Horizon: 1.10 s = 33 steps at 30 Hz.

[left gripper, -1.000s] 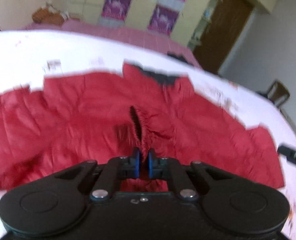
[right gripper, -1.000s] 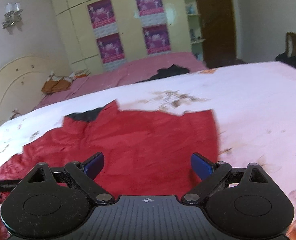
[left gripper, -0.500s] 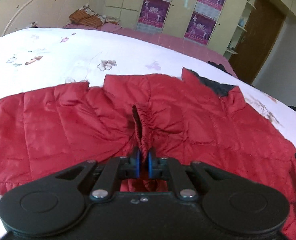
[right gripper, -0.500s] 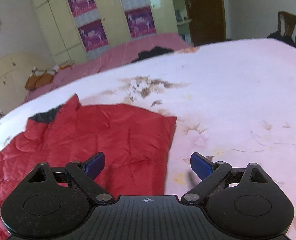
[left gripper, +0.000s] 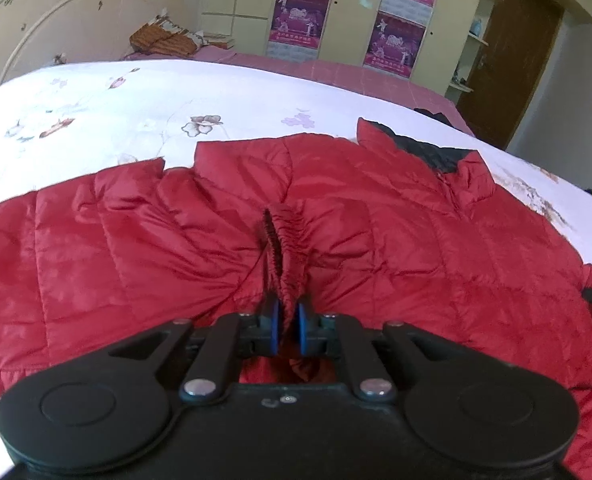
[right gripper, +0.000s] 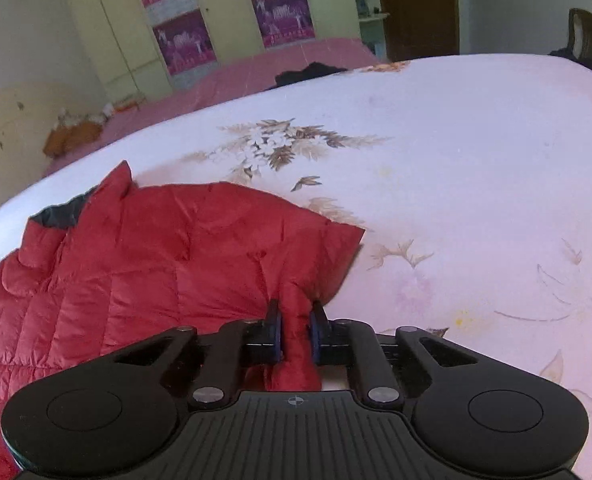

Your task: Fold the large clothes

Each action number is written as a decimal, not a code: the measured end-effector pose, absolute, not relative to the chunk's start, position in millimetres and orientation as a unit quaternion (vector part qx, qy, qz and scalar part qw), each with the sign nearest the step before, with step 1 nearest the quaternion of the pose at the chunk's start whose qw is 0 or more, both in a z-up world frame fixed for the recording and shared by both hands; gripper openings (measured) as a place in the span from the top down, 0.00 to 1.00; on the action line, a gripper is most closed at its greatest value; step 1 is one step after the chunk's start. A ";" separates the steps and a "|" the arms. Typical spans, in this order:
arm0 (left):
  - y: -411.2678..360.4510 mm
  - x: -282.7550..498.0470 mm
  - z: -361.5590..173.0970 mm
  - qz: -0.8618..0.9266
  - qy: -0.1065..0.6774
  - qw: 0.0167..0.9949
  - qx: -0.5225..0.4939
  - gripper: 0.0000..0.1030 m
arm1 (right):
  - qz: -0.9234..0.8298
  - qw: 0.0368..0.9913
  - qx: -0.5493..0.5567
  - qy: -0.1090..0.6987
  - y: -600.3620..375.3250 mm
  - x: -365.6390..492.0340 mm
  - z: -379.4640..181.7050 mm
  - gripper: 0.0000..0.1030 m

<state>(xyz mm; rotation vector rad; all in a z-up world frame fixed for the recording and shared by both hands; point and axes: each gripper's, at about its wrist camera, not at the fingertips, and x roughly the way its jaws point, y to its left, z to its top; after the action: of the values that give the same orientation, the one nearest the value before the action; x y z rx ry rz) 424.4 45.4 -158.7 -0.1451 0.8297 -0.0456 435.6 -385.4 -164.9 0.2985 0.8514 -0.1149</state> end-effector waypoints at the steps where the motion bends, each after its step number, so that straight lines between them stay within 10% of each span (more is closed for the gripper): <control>1: 45.2 425.0 -158.2 -0.020 0.405 0.912 -0.068 0.86 | -0.058 0.899 0.139 0.412 -383.6 435.4 -164.2 0.88; 6: 49.4 417.4 -145.6 -0.011 0.391 0.919 -0.052 0.72 | -0.095 0.911 0.078 0.393 -374.8 427.0 -149.4 0.46; 33: 18.4 427.9 -156.5 -0.020 0.418 0.907 -0.045 0.67 | 0.081 0.906 -0.039 0.413 -224.3 445.8 -175.2 0.46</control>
<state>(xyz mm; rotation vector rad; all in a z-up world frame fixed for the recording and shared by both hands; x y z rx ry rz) 427.9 18.4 -156.5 -0.0927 0.8633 -0.0420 445.8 -224.3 -175.2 -0.0795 0.8527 0.1673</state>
